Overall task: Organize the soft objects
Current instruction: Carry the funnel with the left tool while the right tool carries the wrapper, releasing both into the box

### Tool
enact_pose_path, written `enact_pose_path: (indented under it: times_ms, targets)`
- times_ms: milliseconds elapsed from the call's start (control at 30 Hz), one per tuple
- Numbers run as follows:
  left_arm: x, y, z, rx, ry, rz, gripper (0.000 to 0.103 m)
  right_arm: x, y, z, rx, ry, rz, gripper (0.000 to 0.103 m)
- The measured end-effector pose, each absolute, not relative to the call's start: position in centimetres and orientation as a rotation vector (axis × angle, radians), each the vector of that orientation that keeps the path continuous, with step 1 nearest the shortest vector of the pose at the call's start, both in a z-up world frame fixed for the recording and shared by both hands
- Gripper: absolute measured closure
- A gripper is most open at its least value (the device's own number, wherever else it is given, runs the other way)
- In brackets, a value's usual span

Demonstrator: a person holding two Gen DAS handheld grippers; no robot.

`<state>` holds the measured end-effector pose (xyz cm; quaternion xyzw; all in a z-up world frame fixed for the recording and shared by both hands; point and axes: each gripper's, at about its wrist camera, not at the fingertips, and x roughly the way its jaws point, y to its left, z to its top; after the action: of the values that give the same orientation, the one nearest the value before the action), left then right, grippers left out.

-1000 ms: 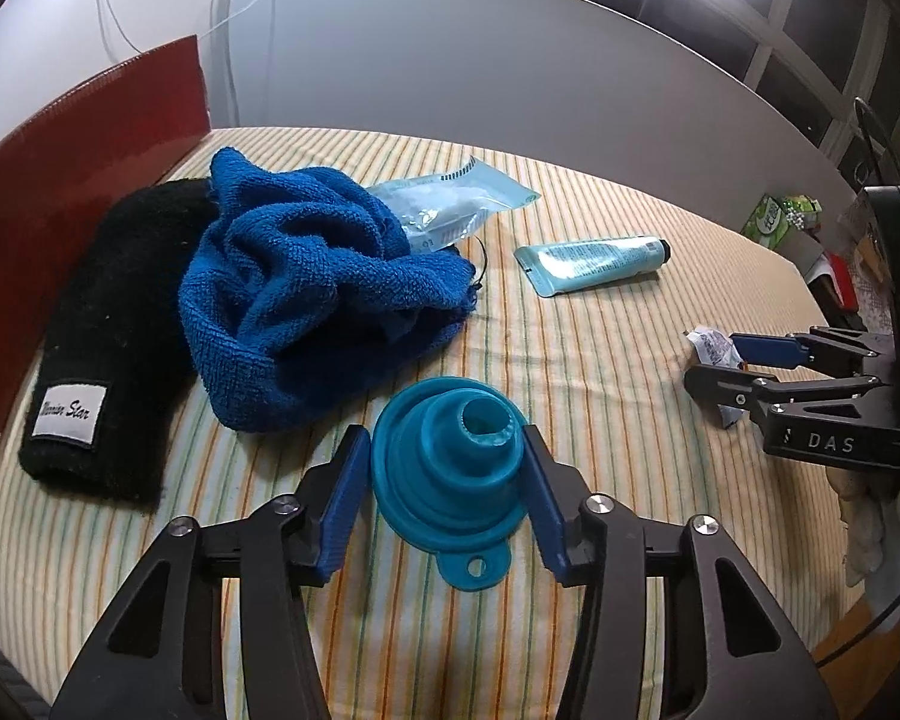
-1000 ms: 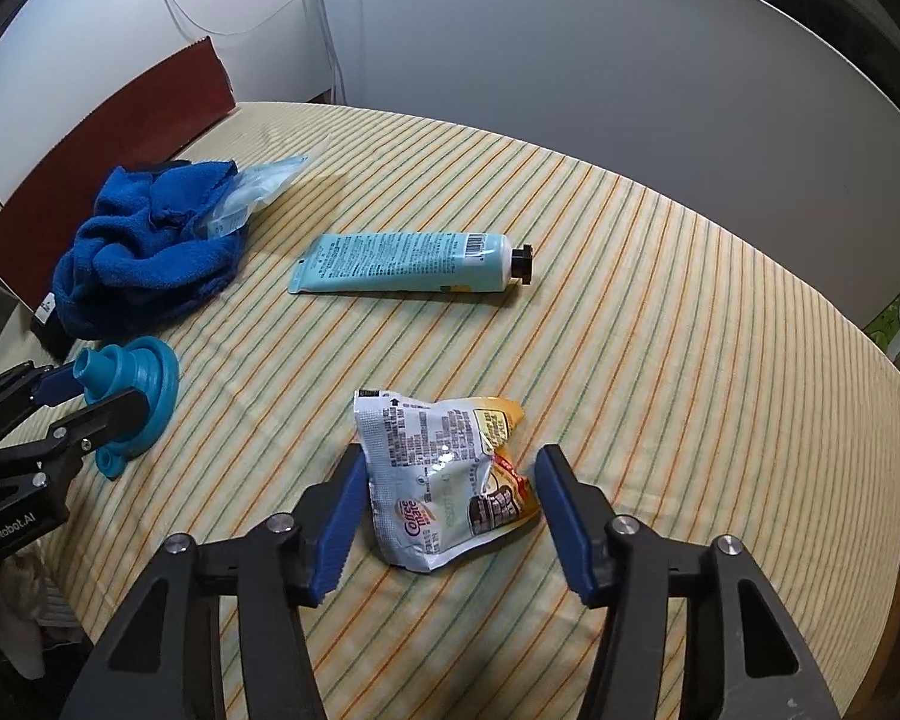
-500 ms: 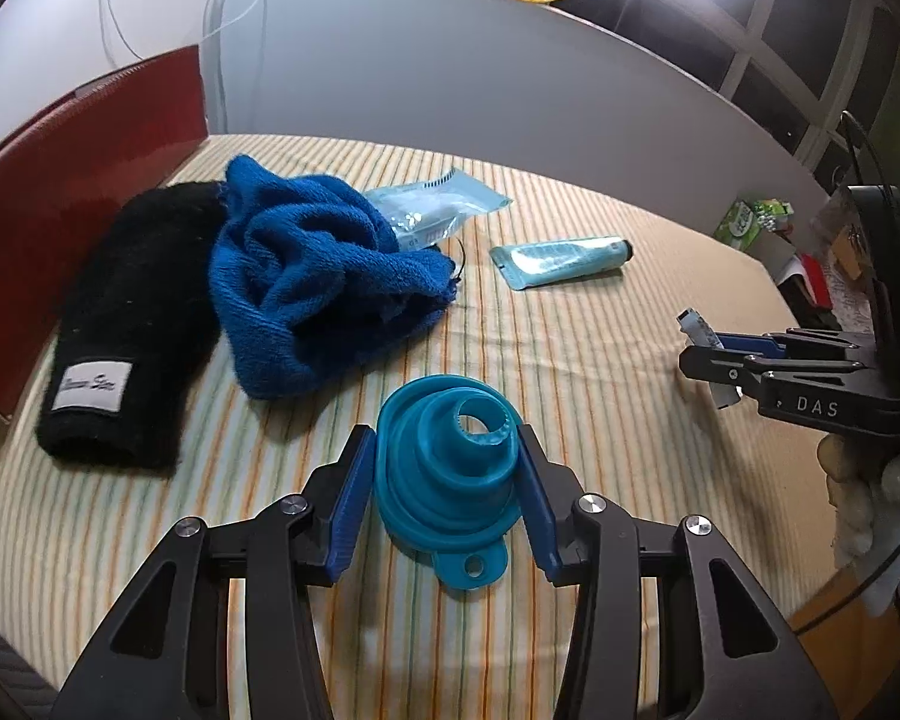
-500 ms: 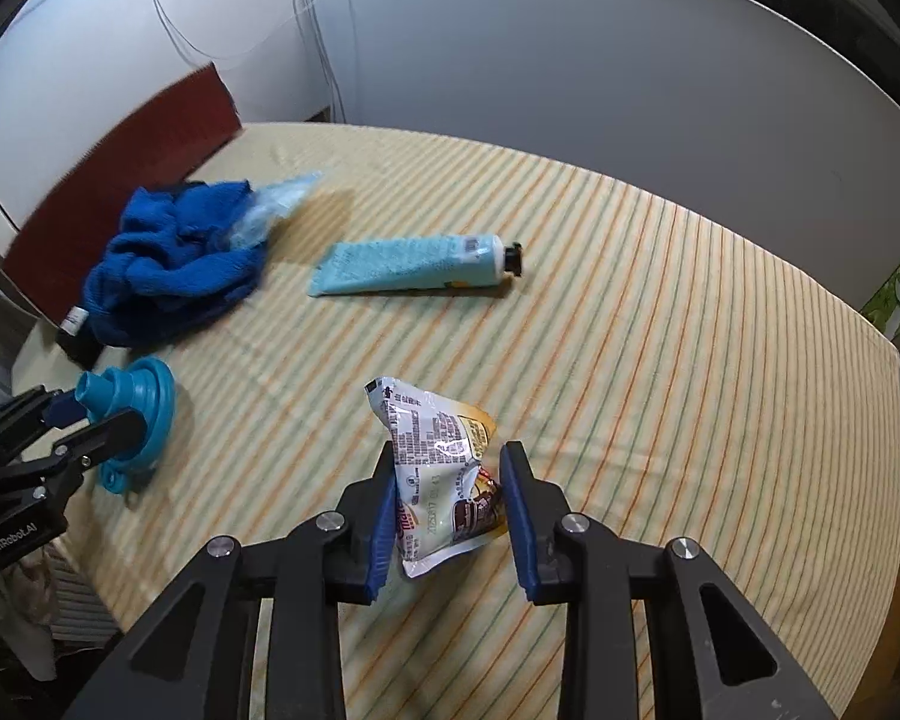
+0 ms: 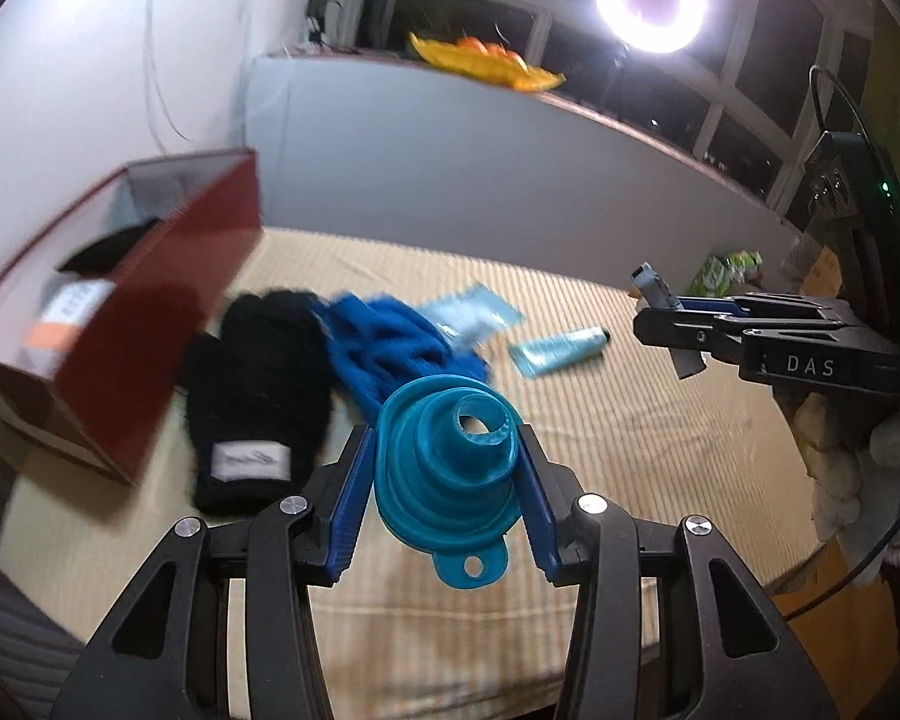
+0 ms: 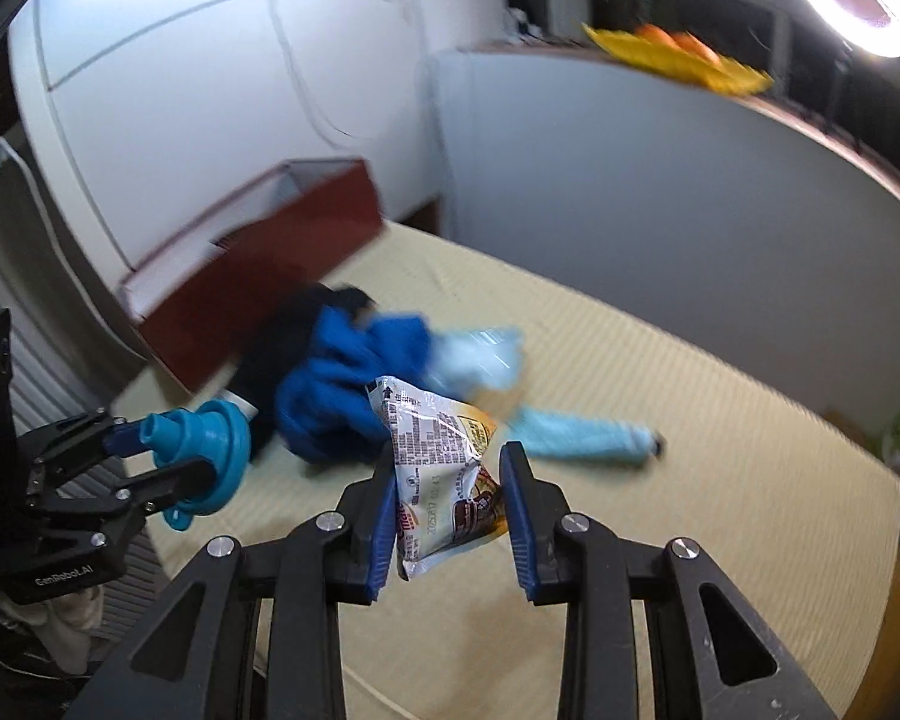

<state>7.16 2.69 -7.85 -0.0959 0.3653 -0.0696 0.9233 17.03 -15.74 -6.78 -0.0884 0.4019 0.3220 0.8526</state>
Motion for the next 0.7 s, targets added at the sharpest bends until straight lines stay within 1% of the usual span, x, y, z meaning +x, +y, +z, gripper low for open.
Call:
enact_pose_path:
  times_ms: [200, 300, 500, 700]
  targets:
    - [6.5, 7.7, -5.2, -0.192, 0.697, -0.067, 0.059, 17.1, -9.6, -3.8, -0.220, 0.788, 0.775, 0.074]
    - [6.4, 10.4, -4.5, -0.190, 0.679, -0.013, 0.059, 17.4, -6.5, -3.2, -0.237, 0.768, 0.818, 0.074]
    - [7.0, 14.8, -4.3, -0.204, 0.674, 0.056, 0.059, 18.5, -1.0, -2.5, -0.249, 0.763, 0.883, 0.074]
    - [8.8, 17.4, -4.7, -0.194, 0.684, 0.109, 0.059, 19.9, 4.6, -2.0, -0.260, 0.754, 0.911, 0.074]
